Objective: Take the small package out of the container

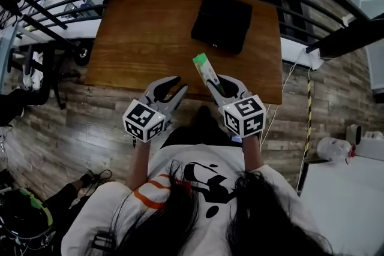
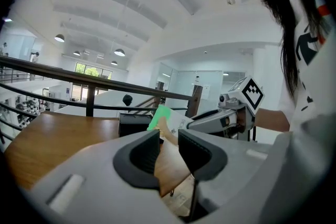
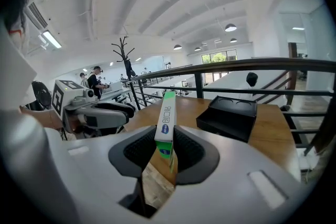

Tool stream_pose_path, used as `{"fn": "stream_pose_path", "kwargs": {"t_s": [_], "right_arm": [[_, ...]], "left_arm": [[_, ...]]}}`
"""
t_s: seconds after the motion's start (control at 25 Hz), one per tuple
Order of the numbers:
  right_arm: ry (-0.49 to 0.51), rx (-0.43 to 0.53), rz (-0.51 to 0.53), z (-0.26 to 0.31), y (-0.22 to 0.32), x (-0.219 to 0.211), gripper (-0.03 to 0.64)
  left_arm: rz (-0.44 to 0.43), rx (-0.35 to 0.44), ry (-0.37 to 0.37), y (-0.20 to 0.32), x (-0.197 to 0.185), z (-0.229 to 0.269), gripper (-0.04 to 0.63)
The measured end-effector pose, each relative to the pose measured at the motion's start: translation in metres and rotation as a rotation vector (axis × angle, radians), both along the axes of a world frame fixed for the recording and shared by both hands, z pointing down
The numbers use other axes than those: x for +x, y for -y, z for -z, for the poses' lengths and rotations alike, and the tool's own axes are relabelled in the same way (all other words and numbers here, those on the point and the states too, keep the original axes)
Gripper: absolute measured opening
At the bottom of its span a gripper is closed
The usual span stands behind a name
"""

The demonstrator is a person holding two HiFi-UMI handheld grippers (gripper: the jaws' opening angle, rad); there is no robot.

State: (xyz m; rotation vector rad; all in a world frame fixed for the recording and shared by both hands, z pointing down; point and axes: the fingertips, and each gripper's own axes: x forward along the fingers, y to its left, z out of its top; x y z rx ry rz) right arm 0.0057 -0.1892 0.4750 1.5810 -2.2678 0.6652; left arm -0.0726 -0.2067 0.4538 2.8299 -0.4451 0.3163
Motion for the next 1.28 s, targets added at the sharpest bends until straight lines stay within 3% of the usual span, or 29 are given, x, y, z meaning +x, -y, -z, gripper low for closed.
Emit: {"fn": "stream_pose_path", "kwargs": {"t_s": [0.4, 0.88, 1.28], "right_arm": [[-0.014, 0.007, -0.029, 0.004, -0.045, -0.022, 0.124], [-0.024, 0.001, -0.05, 0.01, -0.076, -0.017, 0.124], [-0.01, -0.014, -0.03, 0.0, -0.153, -0.005, 0.124]], "left_arm": [[-0.053, 0.0, -0.004, -0.041, -0.011, 0.002, 0.092], [-0.073, 0.004, -0.002, -0.061, -0.003, 0.01, 0.092], [-0.051, -0.001, 0.019, -0.135, 0.011, 0.006, 0.092]]}}
